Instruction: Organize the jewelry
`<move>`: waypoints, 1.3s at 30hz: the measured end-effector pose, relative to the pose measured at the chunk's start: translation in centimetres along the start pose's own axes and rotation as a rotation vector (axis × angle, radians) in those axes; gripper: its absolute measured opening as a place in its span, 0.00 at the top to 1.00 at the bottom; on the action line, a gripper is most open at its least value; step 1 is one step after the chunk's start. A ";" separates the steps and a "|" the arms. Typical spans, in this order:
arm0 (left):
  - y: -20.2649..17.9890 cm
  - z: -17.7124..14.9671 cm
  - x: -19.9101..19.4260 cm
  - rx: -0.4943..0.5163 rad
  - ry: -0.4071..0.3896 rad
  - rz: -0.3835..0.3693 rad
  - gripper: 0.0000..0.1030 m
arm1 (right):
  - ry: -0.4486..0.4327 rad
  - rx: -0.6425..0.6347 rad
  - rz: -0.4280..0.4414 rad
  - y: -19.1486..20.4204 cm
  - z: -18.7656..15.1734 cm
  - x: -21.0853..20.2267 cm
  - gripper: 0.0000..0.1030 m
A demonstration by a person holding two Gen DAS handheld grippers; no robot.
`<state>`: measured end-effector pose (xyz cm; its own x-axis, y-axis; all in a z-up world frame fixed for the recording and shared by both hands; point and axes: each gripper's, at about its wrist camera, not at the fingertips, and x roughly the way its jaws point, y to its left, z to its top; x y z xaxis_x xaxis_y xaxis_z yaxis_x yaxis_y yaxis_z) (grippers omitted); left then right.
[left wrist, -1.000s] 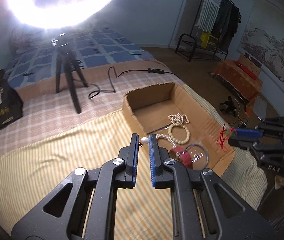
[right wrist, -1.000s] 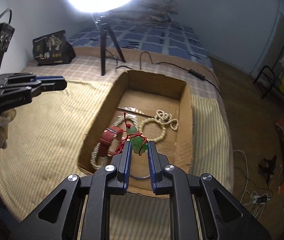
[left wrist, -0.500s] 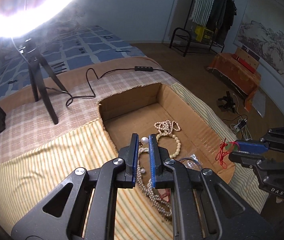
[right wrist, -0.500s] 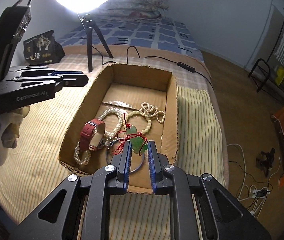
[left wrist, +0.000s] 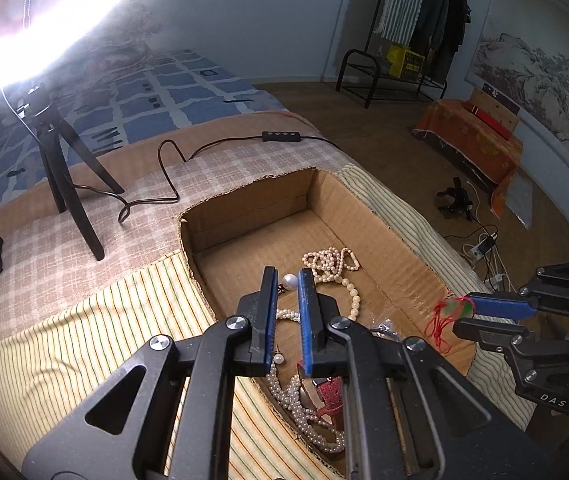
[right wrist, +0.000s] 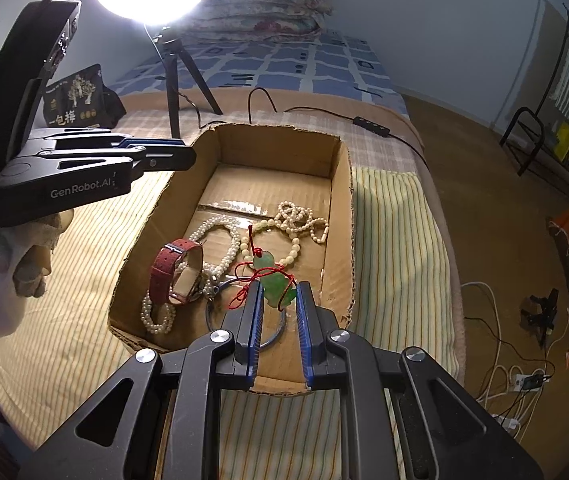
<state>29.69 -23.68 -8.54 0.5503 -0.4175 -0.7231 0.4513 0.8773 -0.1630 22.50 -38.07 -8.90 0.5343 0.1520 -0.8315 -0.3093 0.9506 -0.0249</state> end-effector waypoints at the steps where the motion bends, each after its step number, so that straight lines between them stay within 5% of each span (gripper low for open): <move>1: 0.0 0.0 0.0 0.002 -0.002 0.002 0.92 | -0.004 -0.001 0.005 0.1 0.0 -0.1 0.86; 6: -0.1 0.2 -0.3 0.007 -0.009 0.018 0.92 | -0.019 -0.024 0.000 0.6 0.1 -0.3 0.85; 8: -0.1 0.3 -0.3 0.010 -0.005 0.019 0.79 | -0.026 -0.038 -0.012 0.9 0.1 -0.5 0.71; 10: -0.2 0.2 -0.6 0.018 -0.016 0.027 0.43 | -0.036 -0.045 -0.026 1.0 0.1 -0.6 0.60; 13: -0.3 0.2 -0.9 0.026 -0.037 0.058 0.31 | -0.040 -0.051 -0.025 1.0 0.1 -0.7 0.58; 18: -0.1 0.4 -0.8 0.019 -0.017 0.078 0.30 | -0.044 -0.042 -0.060 0.9 0.1 -0.7 0.43; 39: 0.7 -0.1 -5.2 -0.010 -0.049 0.101 0.30 | -0.072 -0.040 -0.071 2.5 0.3 -3.2 0.39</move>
<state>27.06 -20.92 -4.99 0.6267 -0.3373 -0.7025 0.3850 0.9178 -0.0972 20.29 -36.07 -6.14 0.6103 0.1054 -0.7851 -0.2994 0.9483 -0.1055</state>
